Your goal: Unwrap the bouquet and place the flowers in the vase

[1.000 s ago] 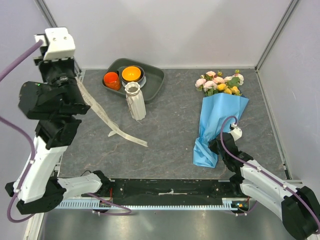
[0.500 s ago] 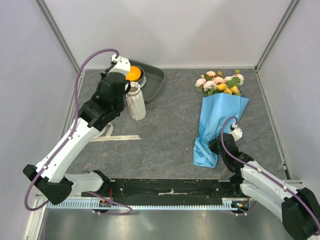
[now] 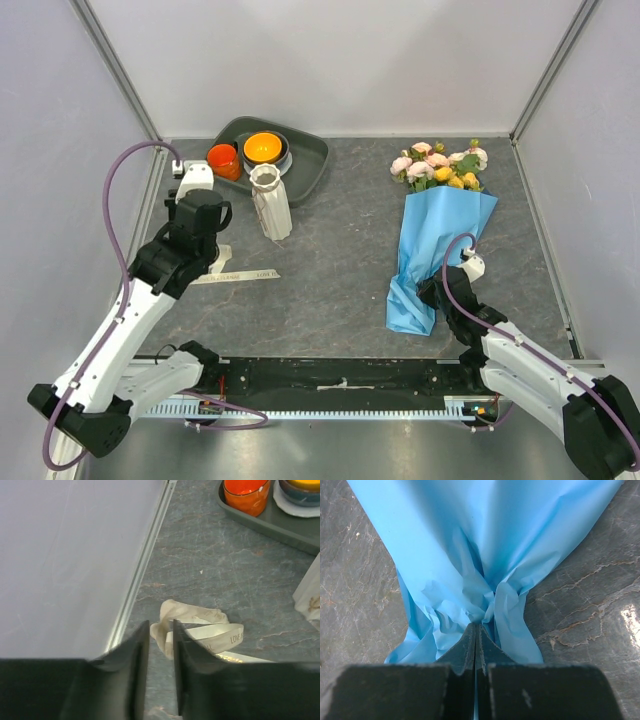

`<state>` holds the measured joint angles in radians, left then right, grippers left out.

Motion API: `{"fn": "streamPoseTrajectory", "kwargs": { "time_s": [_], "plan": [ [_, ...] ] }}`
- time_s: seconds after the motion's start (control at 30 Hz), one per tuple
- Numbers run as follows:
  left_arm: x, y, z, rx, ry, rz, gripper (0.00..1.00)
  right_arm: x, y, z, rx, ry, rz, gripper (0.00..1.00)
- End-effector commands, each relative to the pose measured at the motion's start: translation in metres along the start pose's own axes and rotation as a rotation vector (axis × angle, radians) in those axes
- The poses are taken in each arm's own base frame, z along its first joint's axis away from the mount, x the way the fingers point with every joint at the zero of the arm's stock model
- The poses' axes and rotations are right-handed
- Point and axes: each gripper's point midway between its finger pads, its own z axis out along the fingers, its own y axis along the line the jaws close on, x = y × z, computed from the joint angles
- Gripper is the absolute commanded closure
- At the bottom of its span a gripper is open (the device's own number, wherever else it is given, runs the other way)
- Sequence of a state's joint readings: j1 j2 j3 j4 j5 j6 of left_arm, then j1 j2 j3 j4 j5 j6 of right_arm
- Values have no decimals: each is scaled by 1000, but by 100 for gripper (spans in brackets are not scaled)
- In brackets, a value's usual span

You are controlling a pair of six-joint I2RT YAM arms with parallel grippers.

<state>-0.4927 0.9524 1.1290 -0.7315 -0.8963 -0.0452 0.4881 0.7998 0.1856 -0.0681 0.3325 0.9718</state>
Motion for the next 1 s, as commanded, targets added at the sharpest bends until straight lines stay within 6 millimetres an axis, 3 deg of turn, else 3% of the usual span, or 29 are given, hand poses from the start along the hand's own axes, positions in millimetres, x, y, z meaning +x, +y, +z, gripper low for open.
{"fn": "streamPoseTrajectory", "kwargs": {
  "time_s": [0.0,0.07,0.1,0.17,0.27,0.3,0.4,0.47,0.5,0.53,0.57,0.63,0.67,0.73,0.77,0.8,0.87,0.9,0.97],
  "plan": [
    [0,15,-5,-59,-41,-154,47,13,-19,0,54,44,-46,100],
    [-6,18,-9,-48,-73,-210,16,15,-14,-1,31,62,-59,100],
    [-13,20,-16,-9,-99,-251,14,15,-10,-1,12,70,-76,98],
    [-25,15,-25,78,-140,-307,11,15,1,-4,-33,91,-94,94],
    [-50,-13,-53,361,-221,-358,12,6,16,-10,-82,88,-144,83],
    [-61,-33,-67,513,-259,-370,12,6,18,-13,-84,96,-156,76],
    [-75,-66,-99,779,-321,-392,14,-2,28,-22,-100,110,-201,61],
    [-76,-87,-111,906,-306,-407,15,-11,39,-28,-119,105,-217,56],
    [-75,-106,-127,1040,-306,-395,15,-12,38,-33,-110,117,-227,48],
    [-72,-121,-131,1111,-267,-404,17,-20,48,-37,-132,102,-237,44],
    [-62,-136,-134,1175,-221,-402,18,-21,51,-40,-145,108,-247,34],
    [-60,-161,-158,1385,-183,-430,20,-28,59,-46,-151,114,-282,28],
    [-38,-183,-166,1514,-97,-404,20,-26,52,-46,-105,140,-304,23],
    [-34,-200,-179,1652,-55,-435,20,-36,58,-51,-91,137,-329,18],
    [-13,-218,-179,1712,50,-416,20,-36,51,-51,-49,155,-358,16],
    [-7,-227,-191,1762,70,-395,20,-43,57,-55,-55,145,-361,13],
    [10,-250,-192,1747,116,-356,20,-43,58,-57,-48,168,-389,4],
    [21,-259,-208,1771,131,-315,22,-40,65,-59,-79,194,-396,2],
    [36,-274,-208,1725,151,-304,28,-37,65,-58,-66,230,-416,2]
  ]
}}
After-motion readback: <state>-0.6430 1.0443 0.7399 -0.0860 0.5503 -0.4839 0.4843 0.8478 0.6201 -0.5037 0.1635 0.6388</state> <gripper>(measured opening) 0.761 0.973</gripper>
